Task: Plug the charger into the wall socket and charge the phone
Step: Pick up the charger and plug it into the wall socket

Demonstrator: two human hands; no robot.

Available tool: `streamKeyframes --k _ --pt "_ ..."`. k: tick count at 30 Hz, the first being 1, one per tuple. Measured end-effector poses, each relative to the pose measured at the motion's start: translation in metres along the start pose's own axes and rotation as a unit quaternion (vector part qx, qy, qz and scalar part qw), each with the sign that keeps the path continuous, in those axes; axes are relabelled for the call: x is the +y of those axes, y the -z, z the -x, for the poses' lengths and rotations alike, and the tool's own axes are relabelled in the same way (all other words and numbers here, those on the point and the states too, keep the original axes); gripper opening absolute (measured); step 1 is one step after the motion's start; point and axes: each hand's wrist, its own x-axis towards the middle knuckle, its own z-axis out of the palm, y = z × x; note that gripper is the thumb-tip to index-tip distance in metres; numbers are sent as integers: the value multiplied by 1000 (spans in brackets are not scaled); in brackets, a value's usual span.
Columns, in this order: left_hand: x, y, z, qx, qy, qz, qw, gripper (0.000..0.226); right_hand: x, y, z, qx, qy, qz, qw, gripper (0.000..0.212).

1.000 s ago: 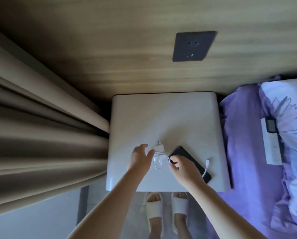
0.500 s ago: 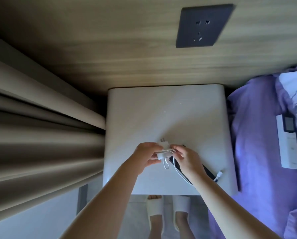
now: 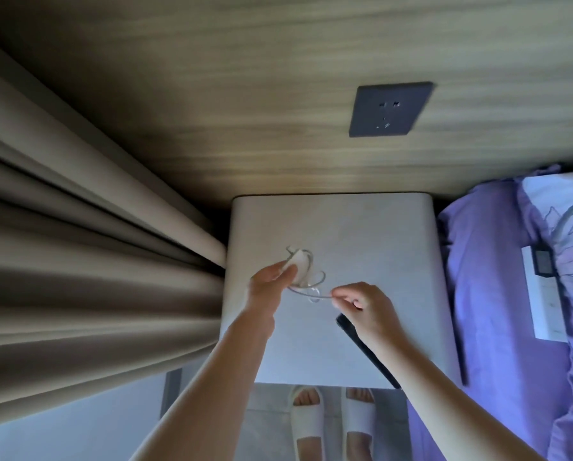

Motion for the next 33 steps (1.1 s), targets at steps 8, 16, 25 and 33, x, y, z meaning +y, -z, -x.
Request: streamKeyframes --k 8,16,25,33 --pt "8 26 7 -98 -19 63 993 24 2 13 2 -2 -137 7 991 27" --pt "0 22 28 -107 -97 -26 989 37 -29 31 14 201 10 -13 980 32" --pt "45 5 46 -161 -160 -20 974 33 -75 58 -1 5 149 -48 988 35" --pt "81 -1 51 -108 -150 168 968 33 -84 84 6 27 183 -72 980 29"
